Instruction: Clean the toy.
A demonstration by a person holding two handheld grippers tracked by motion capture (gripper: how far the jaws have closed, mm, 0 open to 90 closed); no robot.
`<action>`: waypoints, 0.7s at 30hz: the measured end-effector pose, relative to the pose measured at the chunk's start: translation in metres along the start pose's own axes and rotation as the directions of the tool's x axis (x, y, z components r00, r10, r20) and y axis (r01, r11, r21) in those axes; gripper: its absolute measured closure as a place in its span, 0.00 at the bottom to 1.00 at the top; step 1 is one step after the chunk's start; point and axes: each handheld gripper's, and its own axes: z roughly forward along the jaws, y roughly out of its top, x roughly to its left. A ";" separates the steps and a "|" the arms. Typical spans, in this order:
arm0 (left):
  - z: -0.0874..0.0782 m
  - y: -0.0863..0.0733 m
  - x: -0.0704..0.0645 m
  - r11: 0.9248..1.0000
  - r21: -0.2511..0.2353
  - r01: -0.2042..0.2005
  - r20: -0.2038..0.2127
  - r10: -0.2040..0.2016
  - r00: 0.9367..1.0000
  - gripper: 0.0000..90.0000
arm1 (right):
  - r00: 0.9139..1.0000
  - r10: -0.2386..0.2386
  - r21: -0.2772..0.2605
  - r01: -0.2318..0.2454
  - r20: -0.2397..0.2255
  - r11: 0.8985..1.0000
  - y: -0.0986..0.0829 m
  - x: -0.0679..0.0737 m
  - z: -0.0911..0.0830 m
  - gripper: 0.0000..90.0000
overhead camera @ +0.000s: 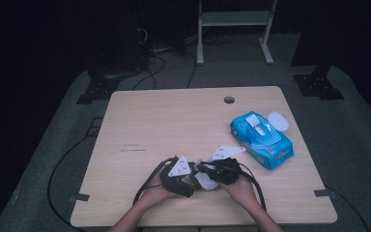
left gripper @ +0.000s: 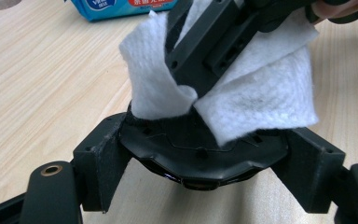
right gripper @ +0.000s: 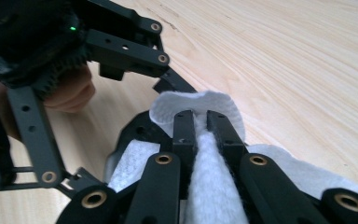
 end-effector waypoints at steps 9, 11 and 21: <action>0.003 -0.003 0.000 0.999 0.034 -0.013 -0.013 0.014 1.000 0.26 | 0.999 -0.029 0.015 0.029 0.025 0.999 -0.002 0.000 0.004 0.91; 0.003 -0.004 0.000 0.999 0.038 -0.011 -0.010 0.011 1.000 0.26 | 0.999 0.006 0.023 -0.007 0.045 1.000 -0.006 -0.009 0.001 0.91; 0.007 -0.011 0.006 0.995 0.096 -0.013 -0.028 0.016 0.999 0.26 | 0.999 0.004 0.047 -0.006 0.042 0.999 -0.013 -0.010 0.002 0.90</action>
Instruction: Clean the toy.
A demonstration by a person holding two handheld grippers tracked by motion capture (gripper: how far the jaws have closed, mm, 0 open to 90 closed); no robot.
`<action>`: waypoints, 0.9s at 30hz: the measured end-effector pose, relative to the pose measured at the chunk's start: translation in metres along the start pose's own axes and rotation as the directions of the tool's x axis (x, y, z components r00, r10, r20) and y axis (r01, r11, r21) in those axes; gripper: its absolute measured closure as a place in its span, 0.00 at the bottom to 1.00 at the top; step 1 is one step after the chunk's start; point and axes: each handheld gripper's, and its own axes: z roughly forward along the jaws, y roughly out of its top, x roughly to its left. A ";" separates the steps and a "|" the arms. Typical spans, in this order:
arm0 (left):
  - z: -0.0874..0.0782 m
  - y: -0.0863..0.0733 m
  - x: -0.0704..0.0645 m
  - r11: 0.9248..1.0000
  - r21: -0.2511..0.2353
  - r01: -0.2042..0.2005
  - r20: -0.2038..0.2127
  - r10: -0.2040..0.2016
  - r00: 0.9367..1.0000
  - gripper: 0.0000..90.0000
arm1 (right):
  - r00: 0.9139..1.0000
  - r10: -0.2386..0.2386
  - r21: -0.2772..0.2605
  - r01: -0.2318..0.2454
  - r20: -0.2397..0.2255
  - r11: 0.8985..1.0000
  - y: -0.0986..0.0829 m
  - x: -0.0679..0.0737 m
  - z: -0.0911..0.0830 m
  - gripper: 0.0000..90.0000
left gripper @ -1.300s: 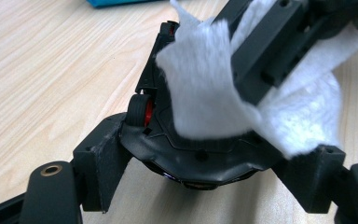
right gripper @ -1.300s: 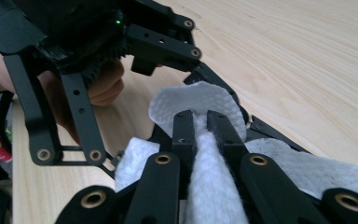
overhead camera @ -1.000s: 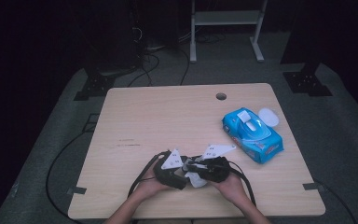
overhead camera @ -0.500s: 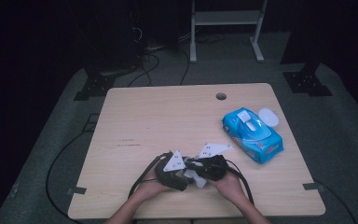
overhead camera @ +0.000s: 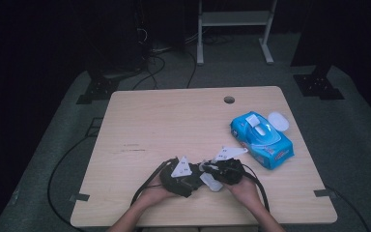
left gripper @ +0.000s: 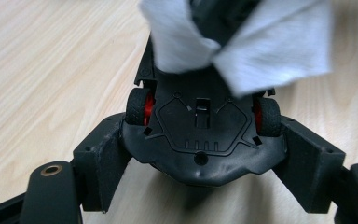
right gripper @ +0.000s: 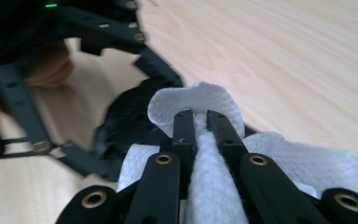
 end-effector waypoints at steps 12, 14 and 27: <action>0.003 -0.006 0.005 0.999 0.039 0.009 -0.005 -0.009 1.000 0.26 | 1.000 -0.008 0.022 0.008 -0.014 1.000 -0.004 0.004 0.004 0.90; 0.003 -0.006 0.006 0.999 0.042 0.009 -0.003 -0.009 1.000 0.26 | 0.999 -0.003 0.019 0.004 -0.044 1.000 -0.005 0.008 0.006 0.90; 0.003 -0.007 0.006 0.999 0.037 0.004 -0.014 -0.004 1.000 0.26 | 0.999 0.006 0.011 -0.005 -0.034 1.000 -0.008 0.003 0.002 0.90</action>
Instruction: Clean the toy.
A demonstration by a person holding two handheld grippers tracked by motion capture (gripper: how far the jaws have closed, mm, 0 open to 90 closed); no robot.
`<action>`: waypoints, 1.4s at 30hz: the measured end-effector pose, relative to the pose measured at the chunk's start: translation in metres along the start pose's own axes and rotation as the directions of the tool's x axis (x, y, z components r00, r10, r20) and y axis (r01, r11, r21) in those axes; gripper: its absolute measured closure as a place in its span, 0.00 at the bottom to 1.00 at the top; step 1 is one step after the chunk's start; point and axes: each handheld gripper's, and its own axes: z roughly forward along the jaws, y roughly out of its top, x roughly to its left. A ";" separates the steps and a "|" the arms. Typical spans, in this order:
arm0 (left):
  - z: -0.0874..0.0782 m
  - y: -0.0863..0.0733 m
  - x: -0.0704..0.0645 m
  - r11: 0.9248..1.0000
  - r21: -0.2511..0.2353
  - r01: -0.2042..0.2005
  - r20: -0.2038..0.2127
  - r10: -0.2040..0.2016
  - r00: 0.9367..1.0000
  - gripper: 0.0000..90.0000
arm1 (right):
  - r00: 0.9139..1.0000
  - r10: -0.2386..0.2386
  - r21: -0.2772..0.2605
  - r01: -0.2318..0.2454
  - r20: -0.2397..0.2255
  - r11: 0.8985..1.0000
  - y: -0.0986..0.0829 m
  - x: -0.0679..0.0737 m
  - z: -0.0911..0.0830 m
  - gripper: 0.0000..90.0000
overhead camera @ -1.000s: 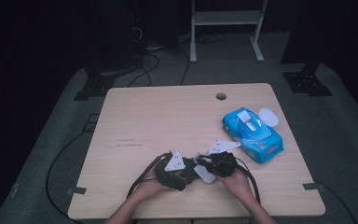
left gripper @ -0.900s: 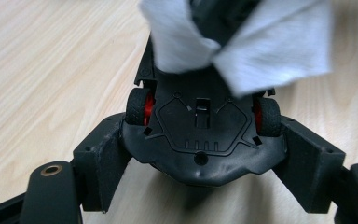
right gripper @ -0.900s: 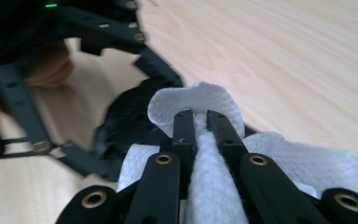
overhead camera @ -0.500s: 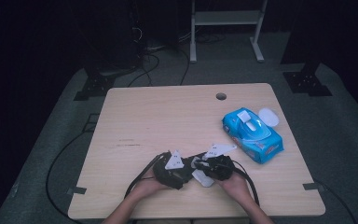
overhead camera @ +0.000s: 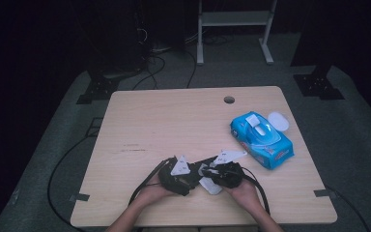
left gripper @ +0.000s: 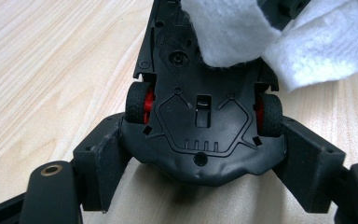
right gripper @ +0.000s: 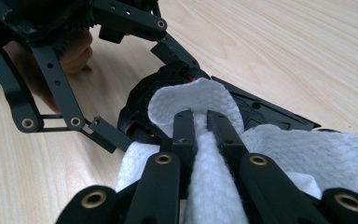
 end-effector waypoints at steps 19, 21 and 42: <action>0.002 0.001 -0.004 1.000 -0.014 -0.023 -0.002 0.023 1.000 0.26 | 0.998 0.037 -0.025 -0.036 0.044 0.999 0.007 -0.008 0.006 0.91; 0.002 0.002 -0.006 1.000 -0.012 -0.026 0.003 0.026 1.000 0.26 | 0.999 -0.003 -0.020 0.004 0.040 1.000 0.010 0.001 0.012 0.91; 0.002 0.002 -0.005 1.000 -0.019 -0.014 0.017 0.015 1.000 0.26 | 0.993 0.026 -0.020 -0.024 0.117 1.000 0.004 -0.012 -0.002 0.91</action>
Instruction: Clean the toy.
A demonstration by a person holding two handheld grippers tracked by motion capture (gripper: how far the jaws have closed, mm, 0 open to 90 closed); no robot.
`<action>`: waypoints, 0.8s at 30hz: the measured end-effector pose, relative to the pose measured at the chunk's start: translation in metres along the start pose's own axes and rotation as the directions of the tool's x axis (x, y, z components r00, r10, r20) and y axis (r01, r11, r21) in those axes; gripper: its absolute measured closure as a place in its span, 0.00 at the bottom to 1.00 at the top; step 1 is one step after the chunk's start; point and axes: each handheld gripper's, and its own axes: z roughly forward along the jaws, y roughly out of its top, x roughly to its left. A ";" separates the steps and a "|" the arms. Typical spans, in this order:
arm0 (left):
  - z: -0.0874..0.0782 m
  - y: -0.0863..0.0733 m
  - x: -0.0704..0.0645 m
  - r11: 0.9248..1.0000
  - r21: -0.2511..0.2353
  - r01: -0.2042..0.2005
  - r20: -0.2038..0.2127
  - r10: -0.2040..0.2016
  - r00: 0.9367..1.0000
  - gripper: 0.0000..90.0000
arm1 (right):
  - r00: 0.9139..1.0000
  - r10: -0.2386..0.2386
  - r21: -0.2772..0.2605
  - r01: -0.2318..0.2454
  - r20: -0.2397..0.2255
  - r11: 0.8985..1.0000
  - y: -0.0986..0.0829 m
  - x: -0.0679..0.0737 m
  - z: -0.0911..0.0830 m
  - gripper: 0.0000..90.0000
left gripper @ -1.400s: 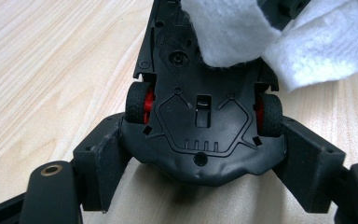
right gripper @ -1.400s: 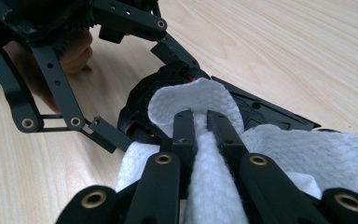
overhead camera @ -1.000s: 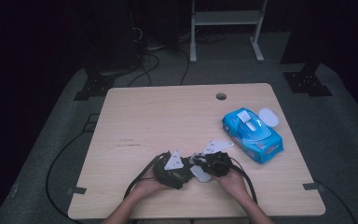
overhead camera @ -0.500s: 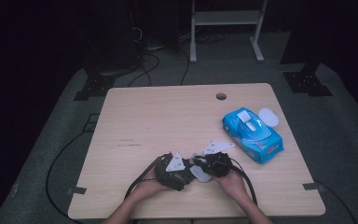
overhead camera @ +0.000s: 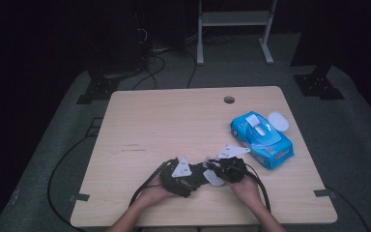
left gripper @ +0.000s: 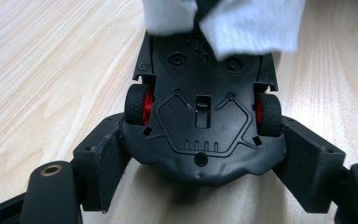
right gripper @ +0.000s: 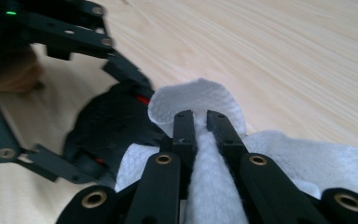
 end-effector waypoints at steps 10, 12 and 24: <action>0.002 0.002 -0.005 1.000 0.000 -0.013 0.004 0.013 1.000 0.26 | 0.996 -0.051 -0.002 0.051 -0.070 0.999 0.005 0.019 0.010 0.90; 0.002 0.002 -0.004 1.000 -0.002 -0.009 0.006 0.009 1.000 0.26 | 0.996 -0.049 0.001 0.049 -0.070 0.999 0.005 0.017 0.010 0.90; 0.002 0.002 -0.003 1.000 -0.004 -0.006 0.011 0.006 1.000 0.26 | 1.000 -0.019 0.007 0.019 0.006 1.000 0.001 -0.002 0.000 0.90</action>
